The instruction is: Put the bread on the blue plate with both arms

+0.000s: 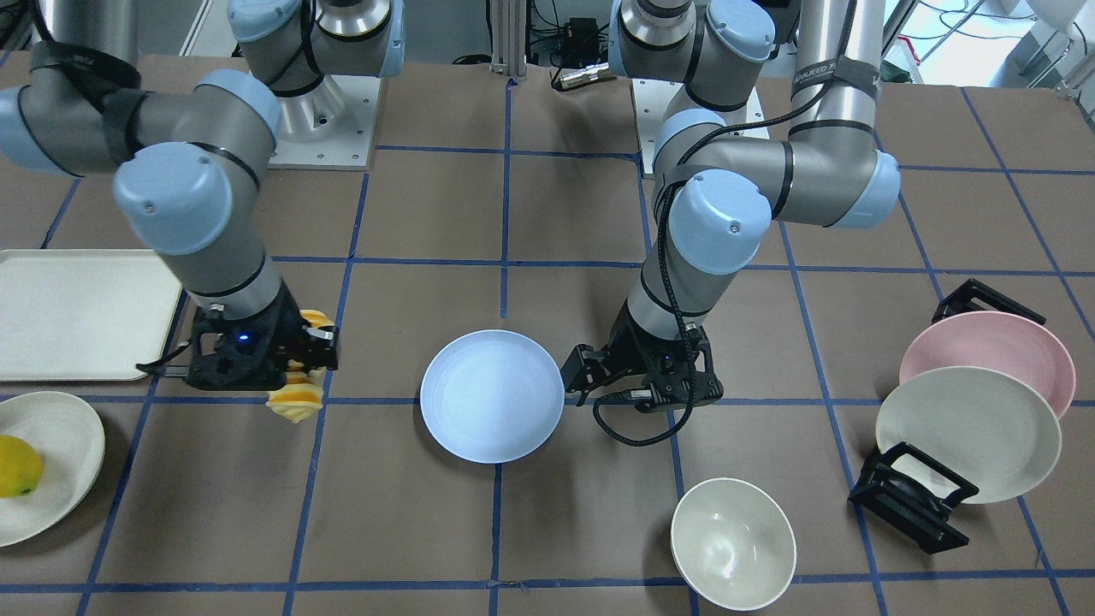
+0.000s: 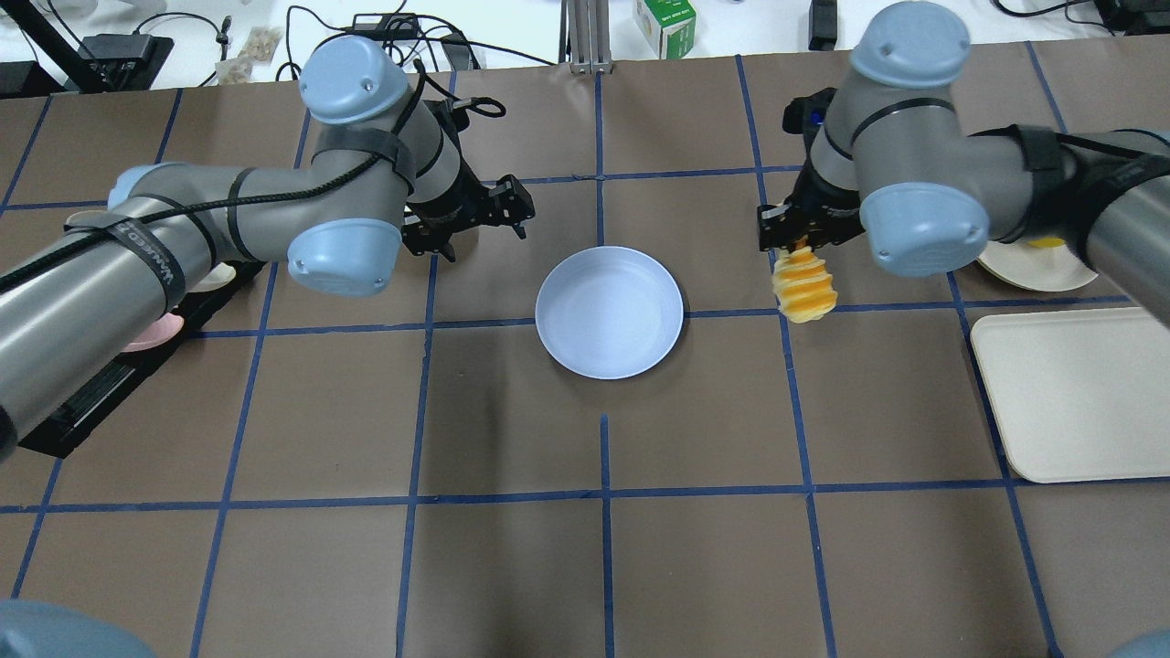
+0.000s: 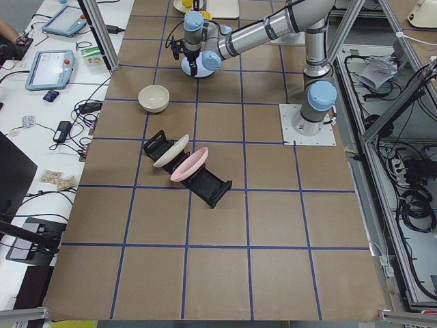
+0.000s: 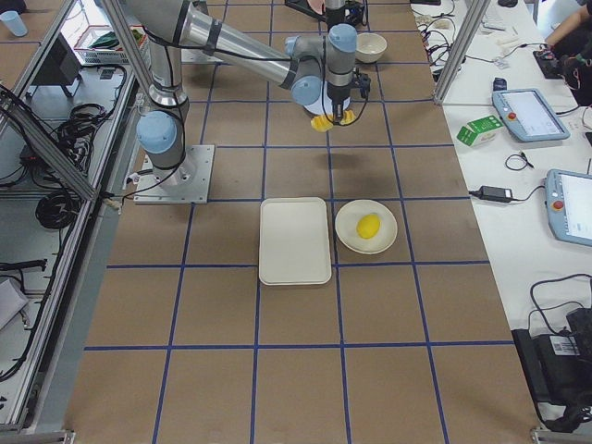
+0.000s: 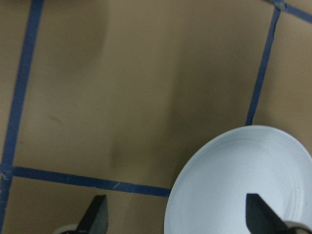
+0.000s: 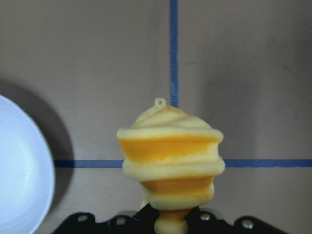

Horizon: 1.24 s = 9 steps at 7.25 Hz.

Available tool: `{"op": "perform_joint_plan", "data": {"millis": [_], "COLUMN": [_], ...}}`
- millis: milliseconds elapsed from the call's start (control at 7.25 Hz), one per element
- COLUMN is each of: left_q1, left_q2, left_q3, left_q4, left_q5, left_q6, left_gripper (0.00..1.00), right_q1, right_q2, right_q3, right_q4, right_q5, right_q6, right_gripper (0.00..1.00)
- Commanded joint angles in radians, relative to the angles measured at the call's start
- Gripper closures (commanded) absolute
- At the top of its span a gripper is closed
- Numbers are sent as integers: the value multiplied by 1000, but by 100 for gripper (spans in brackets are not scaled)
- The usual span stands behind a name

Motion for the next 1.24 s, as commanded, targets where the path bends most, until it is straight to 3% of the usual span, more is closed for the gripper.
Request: {"op": "perform_joint_plan", "data": {"millis": [0, 276, 552, 690, 966, 1103], "left_q1": [67, 132, 123, 120, 122, 134], "left_q2": [62, 142, 208, 224, 259, 270], "left_q3": [141, 193, 186, 181, 173, 173], "left_q4": [-277, -477, -551, -560, -596, -608], "left_q5": [138, 143, 106, 63, 61, 72], "left_q6": [183, 270, 265, 264, 276, 276], "left_gripper": [0, 0, 0, 0, 0, 0], "right_q1": [155, 200, 202, 208, 206, 208], "right_q2": [37, 106, 138, 144, 184, 184], "right_q3": [3, 2, 0, 2, 3, 10], "right_q4": [-45, -89, -131, -164, -277, -280], "right_q5": [33, 97, 114, 172, 177, 174], "right_q6": [199, 305, 339, 387, 384, 383], "right_gripper": [90, 87, 84, 82, 56, 24]}}
